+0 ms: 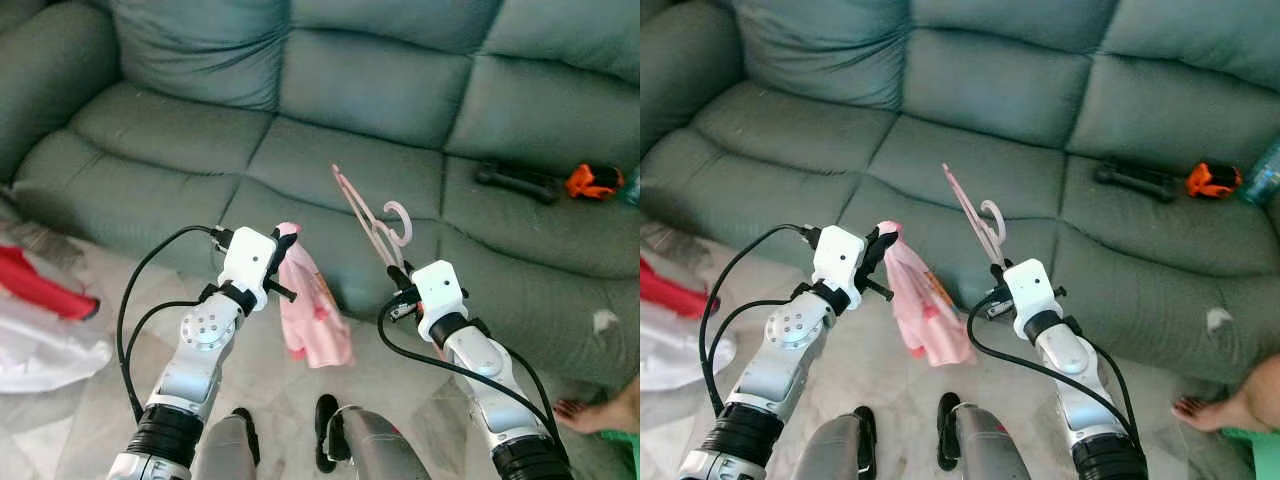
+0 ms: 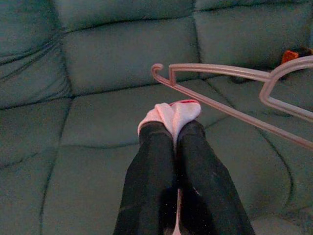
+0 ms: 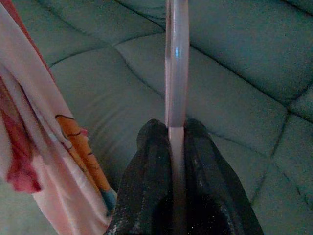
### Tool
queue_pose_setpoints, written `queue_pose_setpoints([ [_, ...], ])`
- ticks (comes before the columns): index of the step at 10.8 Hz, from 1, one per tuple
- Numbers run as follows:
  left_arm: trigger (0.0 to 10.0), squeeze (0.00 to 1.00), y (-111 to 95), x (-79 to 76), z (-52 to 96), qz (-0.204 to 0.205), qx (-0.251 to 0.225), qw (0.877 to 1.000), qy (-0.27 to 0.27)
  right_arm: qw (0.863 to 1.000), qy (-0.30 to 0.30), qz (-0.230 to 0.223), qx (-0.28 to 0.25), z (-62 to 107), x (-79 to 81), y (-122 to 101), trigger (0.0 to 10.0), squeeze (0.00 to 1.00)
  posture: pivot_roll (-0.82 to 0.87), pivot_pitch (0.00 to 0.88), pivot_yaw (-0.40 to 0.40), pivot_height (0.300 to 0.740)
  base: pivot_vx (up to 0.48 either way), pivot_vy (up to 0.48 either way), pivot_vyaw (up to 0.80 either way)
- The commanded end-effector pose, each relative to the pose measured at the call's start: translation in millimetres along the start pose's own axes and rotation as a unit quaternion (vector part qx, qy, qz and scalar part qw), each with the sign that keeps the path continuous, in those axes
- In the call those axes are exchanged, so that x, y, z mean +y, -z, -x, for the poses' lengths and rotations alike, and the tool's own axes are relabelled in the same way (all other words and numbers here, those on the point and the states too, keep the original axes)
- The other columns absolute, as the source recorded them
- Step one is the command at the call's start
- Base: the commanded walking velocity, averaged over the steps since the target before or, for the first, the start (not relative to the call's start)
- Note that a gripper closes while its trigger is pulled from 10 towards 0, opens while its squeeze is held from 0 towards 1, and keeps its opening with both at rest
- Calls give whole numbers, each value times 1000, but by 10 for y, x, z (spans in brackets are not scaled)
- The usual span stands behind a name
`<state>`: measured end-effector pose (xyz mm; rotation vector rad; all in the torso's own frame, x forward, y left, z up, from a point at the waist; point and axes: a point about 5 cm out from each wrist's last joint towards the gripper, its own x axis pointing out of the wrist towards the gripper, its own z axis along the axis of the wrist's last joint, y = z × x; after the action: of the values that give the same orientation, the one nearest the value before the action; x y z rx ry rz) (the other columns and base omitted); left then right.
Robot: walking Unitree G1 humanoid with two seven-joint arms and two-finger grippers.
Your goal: Hang hanger
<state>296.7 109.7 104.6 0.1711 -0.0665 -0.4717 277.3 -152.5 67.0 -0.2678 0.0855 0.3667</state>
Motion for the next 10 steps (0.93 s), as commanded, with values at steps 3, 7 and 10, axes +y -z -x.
queue_pose_setpoints([
  [3,10000,0,-8,3,8,-7,1,1000,1,1000,1,2,7,23,12,36,10000,0,-48,221,-54,740,0,0,0],
  [7,10000,0,-5,-3,10,-13,3,1000,4,1000,4,1,4,15,17,27,10000,0,-46,222,-51,740,-269,0,0],
  [10,10000,0,1,-34,5,-16,4,1000,10,1000,6,2,6,19,13,33,10000,0,-46,222,-51,740,-281,0,0],
])
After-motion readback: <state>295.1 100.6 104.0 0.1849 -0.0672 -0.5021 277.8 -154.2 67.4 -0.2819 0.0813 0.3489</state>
